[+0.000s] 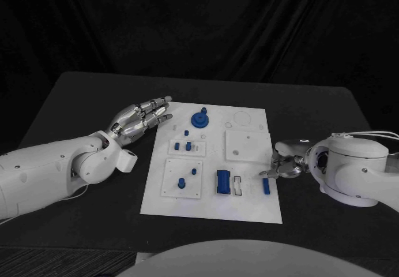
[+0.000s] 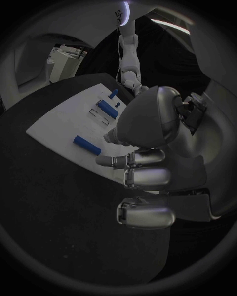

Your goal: Assemble the parts on the task board

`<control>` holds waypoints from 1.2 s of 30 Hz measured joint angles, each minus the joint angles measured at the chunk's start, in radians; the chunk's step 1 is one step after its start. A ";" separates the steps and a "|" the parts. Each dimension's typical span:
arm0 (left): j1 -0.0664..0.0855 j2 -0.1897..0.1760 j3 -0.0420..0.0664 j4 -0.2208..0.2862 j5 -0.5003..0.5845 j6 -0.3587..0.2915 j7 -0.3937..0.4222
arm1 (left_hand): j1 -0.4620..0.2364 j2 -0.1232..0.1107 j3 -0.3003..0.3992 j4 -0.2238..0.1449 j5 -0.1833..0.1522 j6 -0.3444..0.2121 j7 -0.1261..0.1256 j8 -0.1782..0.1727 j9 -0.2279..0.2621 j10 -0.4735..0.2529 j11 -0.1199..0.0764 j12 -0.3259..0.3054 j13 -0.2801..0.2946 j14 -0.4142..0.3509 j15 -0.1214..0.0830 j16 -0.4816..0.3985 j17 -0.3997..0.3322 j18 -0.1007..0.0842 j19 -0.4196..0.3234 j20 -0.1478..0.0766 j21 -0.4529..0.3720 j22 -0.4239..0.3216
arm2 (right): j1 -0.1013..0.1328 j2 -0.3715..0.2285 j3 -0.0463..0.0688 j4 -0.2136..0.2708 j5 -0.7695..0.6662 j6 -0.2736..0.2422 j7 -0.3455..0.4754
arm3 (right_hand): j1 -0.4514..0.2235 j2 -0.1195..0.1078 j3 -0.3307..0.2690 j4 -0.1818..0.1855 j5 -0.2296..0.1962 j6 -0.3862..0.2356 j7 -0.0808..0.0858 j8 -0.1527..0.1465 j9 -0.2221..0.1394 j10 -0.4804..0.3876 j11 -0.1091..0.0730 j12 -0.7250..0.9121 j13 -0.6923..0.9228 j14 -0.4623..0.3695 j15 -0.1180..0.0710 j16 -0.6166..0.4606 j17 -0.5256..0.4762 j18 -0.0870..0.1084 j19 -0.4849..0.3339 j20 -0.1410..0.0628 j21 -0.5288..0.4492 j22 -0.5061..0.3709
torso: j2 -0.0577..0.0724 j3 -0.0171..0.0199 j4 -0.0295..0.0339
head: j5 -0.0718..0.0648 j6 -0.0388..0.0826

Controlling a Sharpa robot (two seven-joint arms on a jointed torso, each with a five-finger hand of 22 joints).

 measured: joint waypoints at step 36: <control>-0.002 0.002 0.000 -0.001 0.000 0.015 -0.010 | 0.011 0.003 0.017 -0.022 0.022 0.000 0.000 0.000 0.000 0.006 0.006 -0.001 0.000 0.000 0.000 0.000 0.000 0.000 0.000 0.000 0.000 0.000 | -0.054 0.025 0.005 -0.019 0.090 -0.088 -0.004 | 0.321 -0.050 0.083 -0.136 0.422 0.015 0.032 -0.160 -0.054 0.002 0.020 0.001 0.000 0.004 0.030 -0.011 0.000 0.016 0.002 0.016 -0.055 0.000 | 0.000 0.0007 0.0012 | -0.001 0.000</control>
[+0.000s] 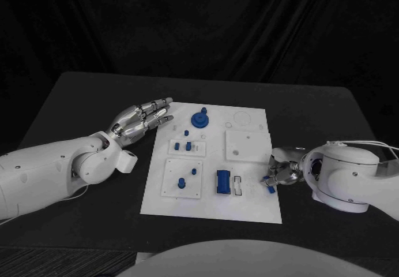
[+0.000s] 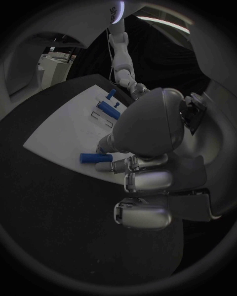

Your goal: Assemble the parts on the task board

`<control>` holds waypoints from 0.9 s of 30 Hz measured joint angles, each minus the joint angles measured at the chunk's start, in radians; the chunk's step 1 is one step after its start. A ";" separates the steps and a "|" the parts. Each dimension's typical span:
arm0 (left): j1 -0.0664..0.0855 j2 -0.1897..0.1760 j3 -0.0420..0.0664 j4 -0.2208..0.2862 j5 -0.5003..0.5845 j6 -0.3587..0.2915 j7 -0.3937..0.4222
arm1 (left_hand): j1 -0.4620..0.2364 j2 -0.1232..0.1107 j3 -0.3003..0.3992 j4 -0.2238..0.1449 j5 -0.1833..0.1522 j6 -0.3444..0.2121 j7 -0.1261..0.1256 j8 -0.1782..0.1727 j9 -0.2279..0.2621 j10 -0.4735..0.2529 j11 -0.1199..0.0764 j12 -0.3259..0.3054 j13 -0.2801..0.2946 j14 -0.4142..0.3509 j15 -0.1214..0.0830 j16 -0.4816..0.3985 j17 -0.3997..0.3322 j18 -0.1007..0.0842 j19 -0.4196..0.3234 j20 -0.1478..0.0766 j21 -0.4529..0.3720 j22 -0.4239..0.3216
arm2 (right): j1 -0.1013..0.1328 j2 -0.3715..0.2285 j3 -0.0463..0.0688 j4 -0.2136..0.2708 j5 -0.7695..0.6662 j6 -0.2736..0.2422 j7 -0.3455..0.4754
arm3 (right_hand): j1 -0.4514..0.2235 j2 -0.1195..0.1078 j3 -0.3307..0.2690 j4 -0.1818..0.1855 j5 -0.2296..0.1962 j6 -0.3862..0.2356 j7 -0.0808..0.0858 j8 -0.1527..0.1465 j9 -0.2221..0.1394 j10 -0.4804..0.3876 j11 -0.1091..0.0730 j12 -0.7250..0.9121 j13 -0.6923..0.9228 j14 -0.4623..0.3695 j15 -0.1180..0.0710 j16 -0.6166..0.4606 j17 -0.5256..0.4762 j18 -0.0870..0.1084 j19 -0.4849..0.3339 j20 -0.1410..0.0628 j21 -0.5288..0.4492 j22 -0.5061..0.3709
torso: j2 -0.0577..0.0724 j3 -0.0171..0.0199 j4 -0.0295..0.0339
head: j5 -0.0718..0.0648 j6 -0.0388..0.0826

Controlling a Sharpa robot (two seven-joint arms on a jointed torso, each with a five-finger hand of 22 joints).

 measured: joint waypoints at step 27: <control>-0.001 0.005 0.000 0.001 0.000 0.004 -0.007 | 0.004 0.004 0.006 -0.005 0.000 0.000 0.000 0.000 0.000 0.001 0.009 0.004 0.001 0.000 0.000 0.004 0.000 0.000 0.000 0.000 0.000 0.000 | 0.063 0.077 -0.004 -0.033 0.661 -0.152 0.002 | -0.135 -0.028 0.155 -0.049 0.014 0.008 0.002 -0.005 -0.182 0.000 0.000 0.000 0.000 0.001 0.001 0.011 0.000 0.000 -0.004 0.004 0.023 0.000 | -0.004 -0.0026 0.0057 | -0.003 0.000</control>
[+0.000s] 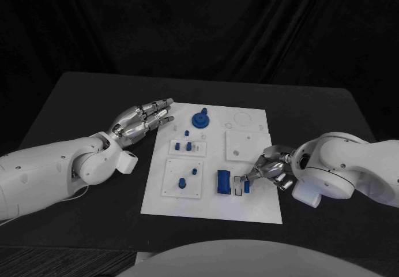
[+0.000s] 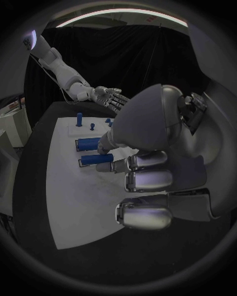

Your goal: Assemble the parts on the task board

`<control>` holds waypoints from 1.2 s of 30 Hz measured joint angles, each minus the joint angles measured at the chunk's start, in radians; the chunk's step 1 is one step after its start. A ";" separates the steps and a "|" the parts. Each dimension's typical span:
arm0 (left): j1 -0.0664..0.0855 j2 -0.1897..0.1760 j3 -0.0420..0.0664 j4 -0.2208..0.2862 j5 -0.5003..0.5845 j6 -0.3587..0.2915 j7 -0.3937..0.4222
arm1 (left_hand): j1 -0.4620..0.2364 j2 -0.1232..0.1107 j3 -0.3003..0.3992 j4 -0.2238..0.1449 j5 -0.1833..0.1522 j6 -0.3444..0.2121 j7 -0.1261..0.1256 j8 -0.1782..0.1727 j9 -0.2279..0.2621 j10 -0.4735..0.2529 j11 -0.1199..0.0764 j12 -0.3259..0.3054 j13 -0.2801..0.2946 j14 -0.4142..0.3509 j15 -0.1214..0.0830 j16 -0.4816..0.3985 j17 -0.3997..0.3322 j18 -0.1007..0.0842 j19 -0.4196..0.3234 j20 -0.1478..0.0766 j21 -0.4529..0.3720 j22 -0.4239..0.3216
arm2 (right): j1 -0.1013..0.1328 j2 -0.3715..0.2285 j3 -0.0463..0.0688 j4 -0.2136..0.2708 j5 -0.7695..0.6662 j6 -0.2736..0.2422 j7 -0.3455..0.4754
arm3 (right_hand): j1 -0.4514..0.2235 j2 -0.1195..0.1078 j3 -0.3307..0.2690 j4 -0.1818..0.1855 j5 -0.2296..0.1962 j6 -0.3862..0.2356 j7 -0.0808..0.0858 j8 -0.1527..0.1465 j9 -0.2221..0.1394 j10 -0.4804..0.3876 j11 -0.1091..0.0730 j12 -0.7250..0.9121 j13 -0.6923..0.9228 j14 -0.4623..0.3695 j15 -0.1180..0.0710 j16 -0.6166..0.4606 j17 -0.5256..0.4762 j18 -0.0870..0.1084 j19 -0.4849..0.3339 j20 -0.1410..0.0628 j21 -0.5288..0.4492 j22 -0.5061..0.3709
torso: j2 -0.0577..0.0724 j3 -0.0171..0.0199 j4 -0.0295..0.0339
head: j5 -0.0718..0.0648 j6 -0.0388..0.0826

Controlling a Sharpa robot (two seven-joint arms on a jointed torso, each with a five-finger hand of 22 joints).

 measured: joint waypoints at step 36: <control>0.000 0.005 0.000 -0.002 0.000 0.017 -0.010 | 0.004 0.004 0.006 -0.006 0.000 0.000 0.000 0.000 0.000 0.002 0.010 0.005 0.000 0.000 0.000 0.000 0.001 0.000 0.004 0.004 0.000 0.001 | -0.043 0.057 0.001 -0.032 -0.040 -0.065 0.025 | -0.065 -0.005 0.114 -0.092 -0.197 0.005 -0.006 0.009 -0.013 0.002 0.002 0.000 0.000 -0.003 0.000 0.000 0.000 0.000 0.000 0.000 0.000 0.001 | 0.004 0.0024 -0.0054 | 0.005 0.000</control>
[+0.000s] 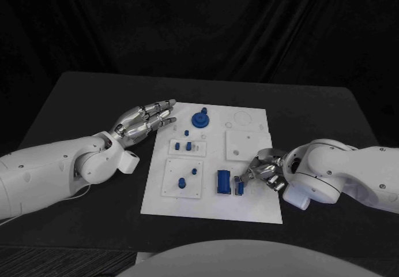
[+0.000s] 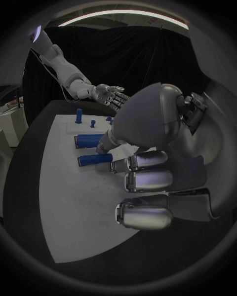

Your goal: Assemble the parts on the task board

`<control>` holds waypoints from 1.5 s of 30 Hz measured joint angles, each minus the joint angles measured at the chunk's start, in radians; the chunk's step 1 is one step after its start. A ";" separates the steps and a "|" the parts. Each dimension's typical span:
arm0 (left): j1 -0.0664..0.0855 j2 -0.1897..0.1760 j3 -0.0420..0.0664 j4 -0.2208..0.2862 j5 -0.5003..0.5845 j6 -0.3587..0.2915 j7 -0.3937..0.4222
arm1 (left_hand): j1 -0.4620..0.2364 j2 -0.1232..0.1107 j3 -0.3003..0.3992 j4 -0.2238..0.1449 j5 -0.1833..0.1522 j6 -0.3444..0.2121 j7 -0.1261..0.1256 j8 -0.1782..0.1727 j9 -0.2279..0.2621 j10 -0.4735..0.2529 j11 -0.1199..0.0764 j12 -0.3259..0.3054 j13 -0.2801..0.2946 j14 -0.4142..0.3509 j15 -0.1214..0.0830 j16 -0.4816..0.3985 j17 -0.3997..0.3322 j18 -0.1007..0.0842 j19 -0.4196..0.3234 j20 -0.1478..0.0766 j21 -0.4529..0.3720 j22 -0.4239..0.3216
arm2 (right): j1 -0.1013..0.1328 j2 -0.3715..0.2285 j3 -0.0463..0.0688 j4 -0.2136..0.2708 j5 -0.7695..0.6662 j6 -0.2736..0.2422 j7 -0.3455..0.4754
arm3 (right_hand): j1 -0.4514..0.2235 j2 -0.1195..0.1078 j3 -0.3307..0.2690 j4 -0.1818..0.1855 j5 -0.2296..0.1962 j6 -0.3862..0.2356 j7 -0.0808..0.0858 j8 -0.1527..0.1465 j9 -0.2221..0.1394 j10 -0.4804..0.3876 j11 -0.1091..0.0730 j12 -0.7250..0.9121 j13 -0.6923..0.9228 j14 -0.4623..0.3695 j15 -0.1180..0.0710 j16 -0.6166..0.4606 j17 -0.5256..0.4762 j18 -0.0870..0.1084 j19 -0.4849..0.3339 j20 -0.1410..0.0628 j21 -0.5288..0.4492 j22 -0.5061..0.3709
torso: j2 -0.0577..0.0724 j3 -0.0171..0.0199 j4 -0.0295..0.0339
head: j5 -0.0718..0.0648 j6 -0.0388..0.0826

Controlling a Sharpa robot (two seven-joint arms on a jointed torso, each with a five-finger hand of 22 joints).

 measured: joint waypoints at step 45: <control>-0.004 -0.002 0.000 -0.006 0.000 0.011 -0.010 | 0.003 0.003 0.045 -0.030 -0.011 0.018 0.018 0.004 0.002 0.000 0.000 0.007 0.002 0.004 0.004 0.007 0.001 0.000 0.007 0.000 0.004 0.003 | 0.030 -0.081 -0.001 0.026 -0.045 -0.085 0.163 | -0.332 0.170 -0.397 0.303 -0.189 -0.014 -0.006 0.068 -0.013 0.000 -0.005 0.000 0.000 0.000 0.000 -0.070 -0.041 0.034 -0.041 0.003 -0.137 -0.001 | -0.001 -0.0003 0.0000 | 0.006 0.000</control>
